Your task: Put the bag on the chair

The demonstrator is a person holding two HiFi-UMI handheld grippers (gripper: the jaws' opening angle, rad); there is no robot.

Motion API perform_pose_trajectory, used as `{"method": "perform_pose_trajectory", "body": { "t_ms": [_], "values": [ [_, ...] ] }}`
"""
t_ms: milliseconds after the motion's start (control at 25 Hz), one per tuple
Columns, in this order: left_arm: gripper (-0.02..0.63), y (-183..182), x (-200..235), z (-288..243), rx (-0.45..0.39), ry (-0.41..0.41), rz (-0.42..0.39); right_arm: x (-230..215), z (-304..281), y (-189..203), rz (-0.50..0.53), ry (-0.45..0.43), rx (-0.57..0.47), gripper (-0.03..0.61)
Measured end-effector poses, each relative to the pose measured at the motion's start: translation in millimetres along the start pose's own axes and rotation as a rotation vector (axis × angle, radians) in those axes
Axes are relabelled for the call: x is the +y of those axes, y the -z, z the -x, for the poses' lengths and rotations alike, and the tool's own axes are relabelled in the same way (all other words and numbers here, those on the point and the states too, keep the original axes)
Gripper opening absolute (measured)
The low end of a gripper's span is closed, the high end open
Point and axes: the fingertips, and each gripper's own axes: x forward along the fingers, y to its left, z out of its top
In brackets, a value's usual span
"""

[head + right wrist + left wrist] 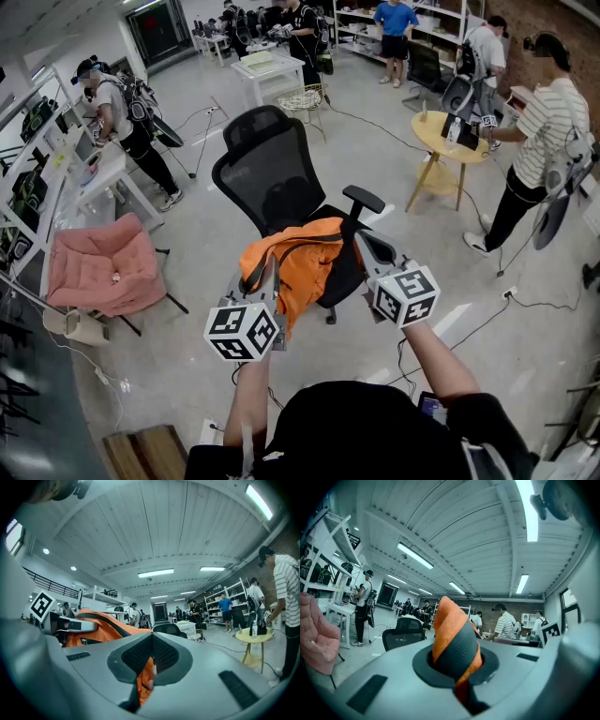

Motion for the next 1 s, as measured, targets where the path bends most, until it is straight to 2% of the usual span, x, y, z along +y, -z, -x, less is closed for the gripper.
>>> {"method": "perform_pose_trajectory", "body": {
  "t_ms": [640, 1000],
  "values": [
    [0.011, 15, -31, -30, 0.014, -0.041, -0.024, -41, 13, 8, -0.023, -0.049, 0.017, -0.005],
    [0.011, 24, -43, -35, 0.017, -0.087, 0.018, -58, 18, 16, -0.048, -0.095, 0.032, -0.005]
  ]
}}
